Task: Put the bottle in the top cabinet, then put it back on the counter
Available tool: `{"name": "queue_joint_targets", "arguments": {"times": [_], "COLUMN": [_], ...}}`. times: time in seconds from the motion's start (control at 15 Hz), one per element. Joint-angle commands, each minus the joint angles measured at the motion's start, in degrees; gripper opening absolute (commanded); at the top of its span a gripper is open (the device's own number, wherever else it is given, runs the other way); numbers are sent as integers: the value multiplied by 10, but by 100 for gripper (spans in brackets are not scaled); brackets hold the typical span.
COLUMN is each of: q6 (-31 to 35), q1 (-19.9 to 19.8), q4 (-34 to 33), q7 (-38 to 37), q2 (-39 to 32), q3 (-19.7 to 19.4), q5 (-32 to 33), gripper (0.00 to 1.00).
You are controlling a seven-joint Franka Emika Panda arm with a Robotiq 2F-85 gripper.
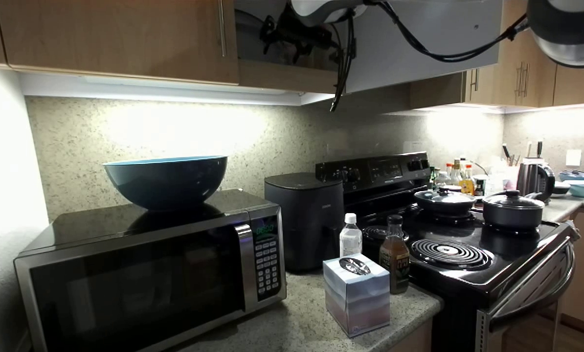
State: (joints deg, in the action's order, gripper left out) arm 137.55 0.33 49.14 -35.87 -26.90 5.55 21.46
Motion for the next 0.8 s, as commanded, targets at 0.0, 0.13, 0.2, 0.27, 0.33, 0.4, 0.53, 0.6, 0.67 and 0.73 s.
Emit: {"name": "queue_joint_targets", "arguments": {"times": [0.0, 0.13, 0.2, 0.27, 0.33, 0.4, 0.53, 0.6, 0.67, 0.73], "q6": [-22, -20, -22, -25, -27, -28, -35, -41, -55, -72], "q1": [28, 36, 39, 41, 43, 45, 48, 49, 49, 50], "q4": [-26, -37, -40, -42, -43, -42, -42, -41, -40, -40], "q7": [-42, -52, -56, -58, -58, -57, -58, -55, -55, -53], "q2": [-1, -6, -8, -8, -8, -8, -6, -5, -3, -2], "q3": [-38, -51, -55, -58, -60, -63, -67, -67, -65, -64], "q5": [63, 85, 92, 93, 93, 92, 90, 87, 81, 78], "gripper": [100, 100, 100, 100, 100, 100, 100, 100, 100, 100]}}
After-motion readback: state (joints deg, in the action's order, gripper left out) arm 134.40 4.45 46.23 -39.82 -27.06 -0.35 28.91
